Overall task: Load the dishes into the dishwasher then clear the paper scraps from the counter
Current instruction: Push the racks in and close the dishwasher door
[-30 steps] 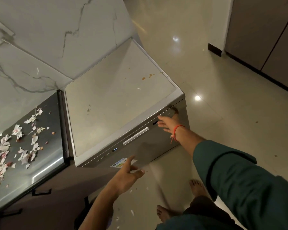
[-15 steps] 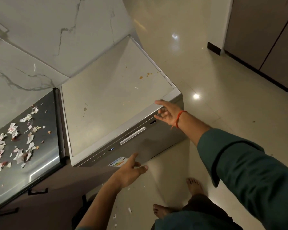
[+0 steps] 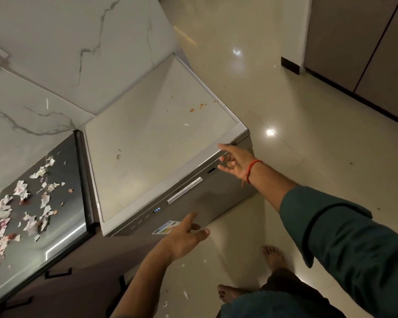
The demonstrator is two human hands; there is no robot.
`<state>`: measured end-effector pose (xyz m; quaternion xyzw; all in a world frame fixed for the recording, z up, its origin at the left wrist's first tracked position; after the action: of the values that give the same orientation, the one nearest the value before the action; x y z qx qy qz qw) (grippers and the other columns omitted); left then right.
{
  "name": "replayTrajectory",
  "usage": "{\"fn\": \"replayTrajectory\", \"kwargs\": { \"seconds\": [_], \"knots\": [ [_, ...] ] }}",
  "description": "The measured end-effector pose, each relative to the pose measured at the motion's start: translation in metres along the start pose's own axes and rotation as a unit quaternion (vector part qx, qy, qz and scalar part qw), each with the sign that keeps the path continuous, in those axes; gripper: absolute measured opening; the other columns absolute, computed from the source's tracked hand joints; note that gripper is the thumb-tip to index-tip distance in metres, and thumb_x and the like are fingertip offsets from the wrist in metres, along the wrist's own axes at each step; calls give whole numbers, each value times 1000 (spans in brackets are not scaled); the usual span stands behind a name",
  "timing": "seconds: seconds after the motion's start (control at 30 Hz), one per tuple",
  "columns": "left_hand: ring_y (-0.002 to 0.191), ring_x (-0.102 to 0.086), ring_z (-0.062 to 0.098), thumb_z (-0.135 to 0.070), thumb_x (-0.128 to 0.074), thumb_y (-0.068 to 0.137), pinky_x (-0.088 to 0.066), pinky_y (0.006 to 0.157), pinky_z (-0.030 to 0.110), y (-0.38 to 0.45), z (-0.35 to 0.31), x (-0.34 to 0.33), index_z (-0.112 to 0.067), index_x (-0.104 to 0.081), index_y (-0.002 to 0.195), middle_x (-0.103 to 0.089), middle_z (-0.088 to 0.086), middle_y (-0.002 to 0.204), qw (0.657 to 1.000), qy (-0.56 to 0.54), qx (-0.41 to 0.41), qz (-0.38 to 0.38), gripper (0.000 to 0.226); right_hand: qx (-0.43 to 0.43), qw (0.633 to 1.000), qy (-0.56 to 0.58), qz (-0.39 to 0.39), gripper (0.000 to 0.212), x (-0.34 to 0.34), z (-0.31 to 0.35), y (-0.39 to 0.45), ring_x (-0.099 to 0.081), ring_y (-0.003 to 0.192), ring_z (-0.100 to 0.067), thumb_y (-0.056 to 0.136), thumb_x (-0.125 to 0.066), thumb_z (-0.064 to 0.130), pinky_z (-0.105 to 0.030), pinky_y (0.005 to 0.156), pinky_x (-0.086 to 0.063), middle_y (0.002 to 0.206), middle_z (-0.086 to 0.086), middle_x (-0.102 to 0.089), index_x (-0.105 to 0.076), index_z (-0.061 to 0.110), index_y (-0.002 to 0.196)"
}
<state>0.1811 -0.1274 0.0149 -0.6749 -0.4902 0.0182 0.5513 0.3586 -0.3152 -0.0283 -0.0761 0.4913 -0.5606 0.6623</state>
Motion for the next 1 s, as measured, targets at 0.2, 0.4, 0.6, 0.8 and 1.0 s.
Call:
{"fn": "replayTrajectory", "kwargs": {
  "seconds": [0.2, 0.4, 0.6, 0.8, 1.0],
  "knots": [
    [121, -60, 17, -56, -67, 82, -48, 109, 39, -12, 29, 6, -31, -29, 157, -58, 3, 137, 999, -32, 28, 0, 88, -16, 998, -2, -59, 12, -15, -31, 8, -47, 46, -6, 98, -63, 25, -32, 77, -58, 77, -2, -71, -62, 15, 105],
    [126, -56, 20, -37, -63, 100, -46, 103, 30, -26, 51, 5, -31, -25, 157, -52, 8, 144, 998, -55, 42, 4, 69, -61, 997, -35, -33, 15, -41, -72, 6, -60, 60, -9, 101, -58, 30, -31, 69, -55, 86, -3, -73, -62, 16, 104],
    [128, -55, 20, -37, -61, 101, -45, 106, 31, -36, 73, -2, -29, -27, 157, -51, 9, 145, 996, -76, 47, -24, 66, -42, 994, -100, -31, 35, -49, -81, 5, -67, 67, -12, 100, -58, 31, -31, 68, -54, 86, -3, -74, -52, 16, 131],
    [137, -47, 26, -39, -60, 101, -43, 112, 38, -45, 89, -6, -29, -20, 161, -40, 11, 155, 989, -125, 50, -55, 73, -46, 972, -227, 24, 20, -72, -101, -10, -68, 76, -15, 102, -56, 31, -34, 78, -52, 92, -5, -74, -60, 20, 118],
    [135, -47, 24, -42, -61, 100, -46, 110, 40, -54, 104, 5, -32, -22, 160, -42, 7, 154, 970, -187, 30, -155, 72, -50, 934, -344, 88, 23, -101, -121, -22, -70, 85, -18, 100, -58, 35, -32, 79, -53, 102, -6, -75, -61, 21, 118]
  ]
}}
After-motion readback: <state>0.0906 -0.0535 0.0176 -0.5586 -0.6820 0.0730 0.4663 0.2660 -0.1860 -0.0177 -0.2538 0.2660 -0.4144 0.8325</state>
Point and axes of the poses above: each hand's wrist, its own y-axis towards the middle knuckle, its own x-axis out of the back of the hand, z = x × y, the point moved 6 cm from there along y, towards the middle knuckle
